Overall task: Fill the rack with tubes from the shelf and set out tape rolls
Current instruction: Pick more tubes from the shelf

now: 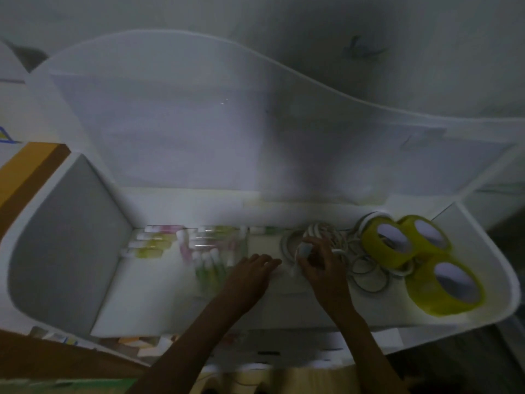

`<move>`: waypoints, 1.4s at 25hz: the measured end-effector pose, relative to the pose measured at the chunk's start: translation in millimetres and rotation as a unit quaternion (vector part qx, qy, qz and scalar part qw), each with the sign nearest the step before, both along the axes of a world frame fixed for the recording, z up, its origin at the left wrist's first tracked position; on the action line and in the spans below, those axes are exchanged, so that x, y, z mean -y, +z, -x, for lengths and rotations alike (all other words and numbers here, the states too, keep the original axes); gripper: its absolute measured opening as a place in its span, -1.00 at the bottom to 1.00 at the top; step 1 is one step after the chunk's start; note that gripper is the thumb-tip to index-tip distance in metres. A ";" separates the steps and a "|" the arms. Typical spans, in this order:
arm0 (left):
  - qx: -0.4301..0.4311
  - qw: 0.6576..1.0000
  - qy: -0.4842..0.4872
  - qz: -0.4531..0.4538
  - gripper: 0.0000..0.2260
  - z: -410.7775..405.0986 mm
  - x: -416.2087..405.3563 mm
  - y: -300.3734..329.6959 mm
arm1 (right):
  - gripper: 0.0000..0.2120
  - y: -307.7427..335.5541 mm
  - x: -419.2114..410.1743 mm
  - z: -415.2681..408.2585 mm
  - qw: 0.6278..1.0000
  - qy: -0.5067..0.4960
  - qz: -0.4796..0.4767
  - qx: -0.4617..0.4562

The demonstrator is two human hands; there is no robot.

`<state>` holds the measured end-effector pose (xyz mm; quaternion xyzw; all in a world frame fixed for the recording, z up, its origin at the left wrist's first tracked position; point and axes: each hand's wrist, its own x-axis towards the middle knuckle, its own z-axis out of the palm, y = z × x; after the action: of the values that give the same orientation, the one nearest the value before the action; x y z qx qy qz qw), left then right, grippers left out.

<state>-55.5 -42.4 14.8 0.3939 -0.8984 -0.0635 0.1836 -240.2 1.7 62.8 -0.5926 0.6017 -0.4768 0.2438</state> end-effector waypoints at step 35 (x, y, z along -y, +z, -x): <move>-0.395 0.874 0.282 -0.014 -0.74 -314.9 -252.2 113.8 | -0.57 70.1 -111.4 -303.4 0.945 0.282 0.020 0.166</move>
<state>259.4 209.8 128.6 0.5755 -0.6006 -0.1722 0.5276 63.2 113.1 132.9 -0.6555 0.3513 -0.4918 0.4528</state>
